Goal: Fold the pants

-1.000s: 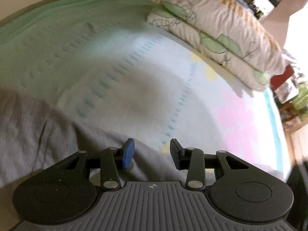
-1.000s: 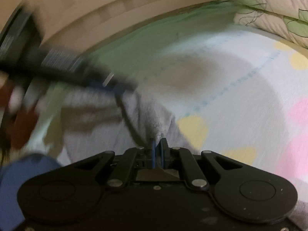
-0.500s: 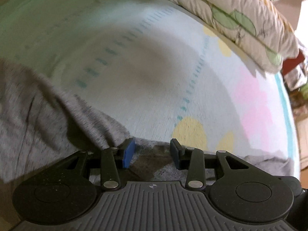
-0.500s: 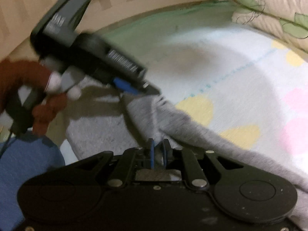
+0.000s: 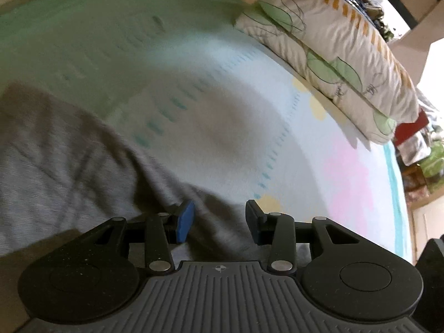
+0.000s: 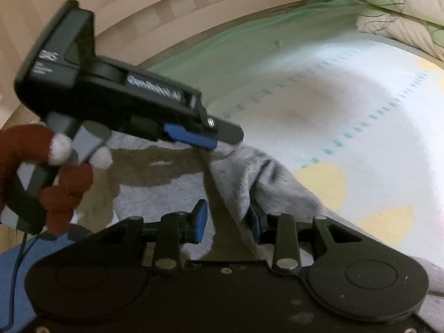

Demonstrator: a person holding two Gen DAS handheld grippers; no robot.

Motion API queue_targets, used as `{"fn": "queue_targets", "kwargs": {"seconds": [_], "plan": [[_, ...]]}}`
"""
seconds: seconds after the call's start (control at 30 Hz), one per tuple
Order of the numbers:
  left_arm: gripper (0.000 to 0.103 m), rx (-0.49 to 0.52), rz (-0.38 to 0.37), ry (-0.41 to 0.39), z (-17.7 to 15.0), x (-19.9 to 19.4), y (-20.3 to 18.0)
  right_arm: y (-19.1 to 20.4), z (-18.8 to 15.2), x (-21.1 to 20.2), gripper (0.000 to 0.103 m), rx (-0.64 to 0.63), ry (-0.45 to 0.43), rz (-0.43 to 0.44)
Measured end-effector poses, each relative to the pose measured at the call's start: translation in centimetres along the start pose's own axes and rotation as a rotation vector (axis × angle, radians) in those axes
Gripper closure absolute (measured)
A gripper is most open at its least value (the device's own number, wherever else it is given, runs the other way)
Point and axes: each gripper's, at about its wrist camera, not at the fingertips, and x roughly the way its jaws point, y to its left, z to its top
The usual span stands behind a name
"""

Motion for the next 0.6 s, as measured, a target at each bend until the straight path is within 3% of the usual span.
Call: {"fn": "queue_targets", "kwargs": {"seconds": [0.3,0.6], "plan": [[0.063,-0.081,0.049,0.078,-1.0,0.0,3.9,-0.9,1.8,1.9,0.06,0.061,-0.053,-0.017],[0.063,-0.094,0.025,0.112,-1.4,0.4,5.2,-2.4,4.1,2.9,0.059,0.086,-0.126,-0.074]]}}
